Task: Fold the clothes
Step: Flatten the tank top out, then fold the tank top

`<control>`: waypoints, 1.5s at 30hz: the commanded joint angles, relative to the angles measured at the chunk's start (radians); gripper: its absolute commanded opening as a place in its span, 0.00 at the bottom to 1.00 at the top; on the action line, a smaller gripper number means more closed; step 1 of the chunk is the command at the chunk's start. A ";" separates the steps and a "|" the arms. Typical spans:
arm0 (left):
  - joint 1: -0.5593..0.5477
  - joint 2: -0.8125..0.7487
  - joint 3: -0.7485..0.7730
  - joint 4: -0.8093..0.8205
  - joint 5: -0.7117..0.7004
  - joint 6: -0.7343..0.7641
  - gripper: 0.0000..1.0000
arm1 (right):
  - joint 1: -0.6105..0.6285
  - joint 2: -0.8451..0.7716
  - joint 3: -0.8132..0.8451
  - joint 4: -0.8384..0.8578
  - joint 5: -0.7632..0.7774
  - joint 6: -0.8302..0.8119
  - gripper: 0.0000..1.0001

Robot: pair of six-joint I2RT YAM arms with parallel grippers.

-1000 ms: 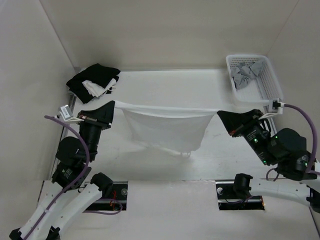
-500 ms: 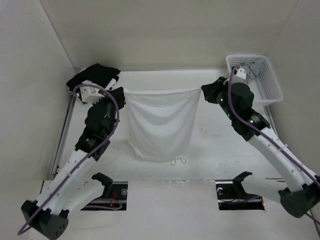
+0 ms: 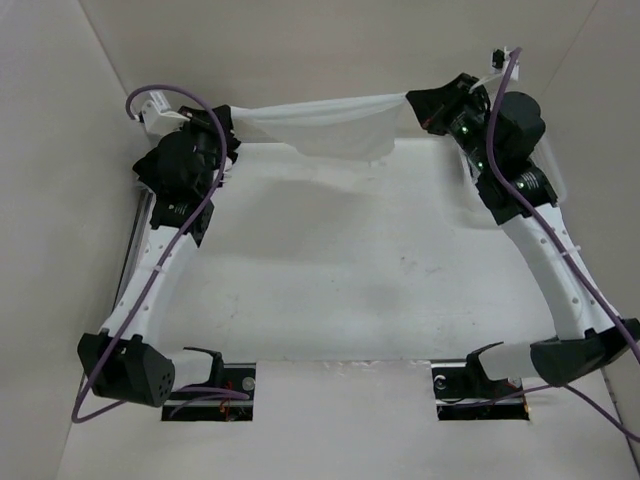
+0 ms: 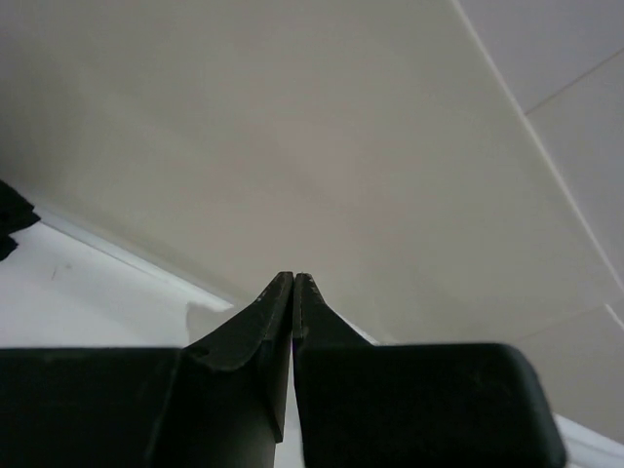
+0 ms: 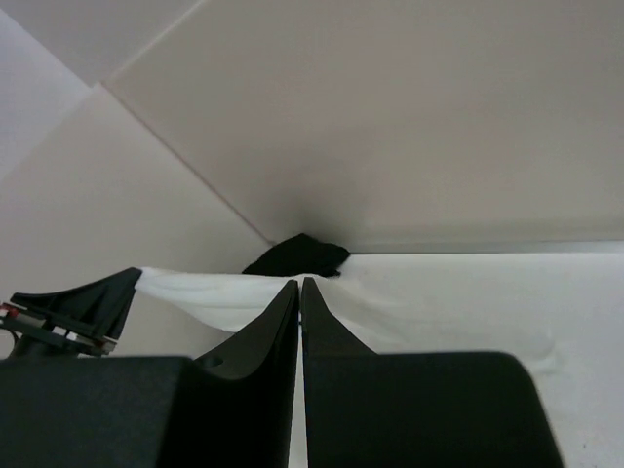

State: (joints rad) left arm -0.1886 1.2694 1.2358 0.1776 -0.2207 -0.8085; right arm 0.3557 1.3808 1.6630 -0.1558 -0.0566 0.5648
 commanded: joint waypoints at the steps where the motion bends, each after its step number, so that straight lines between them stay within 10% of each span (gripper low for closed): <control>1: 0.004 -0.091 -0.034 0.088 0.053 -0.018 0.02 | -0.004 -0.061 -0.086 0.042 -0.034 -0.005 0.07; 16: 0.005 -0.582 -1.071 0.096 0.112 -0.107 0.04 | 0.100 -0.284 -1.166 0.452 -0.014 0.205 0.07; 31: -0.071 -1.084 -1.075 -0.526 0.094 -0.245 0.04 | 0.458 -0.603 -1.367 0.148 0.138 0.371 0.07; 45: 0.014 -0.288 -0.770 0.137 -0.012 -0.143 0.04 | 0.096 -0.084 -0.938 0.372 -0.052 0.173 0.07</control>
State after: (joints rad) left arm -0.1959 0.8631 0.3737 0.0834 -0.2070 -0.9863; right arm 0.4969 1.1980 0.6281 0.1001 -0.0425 0.7822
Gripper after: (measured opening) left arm 0.037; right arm 0.072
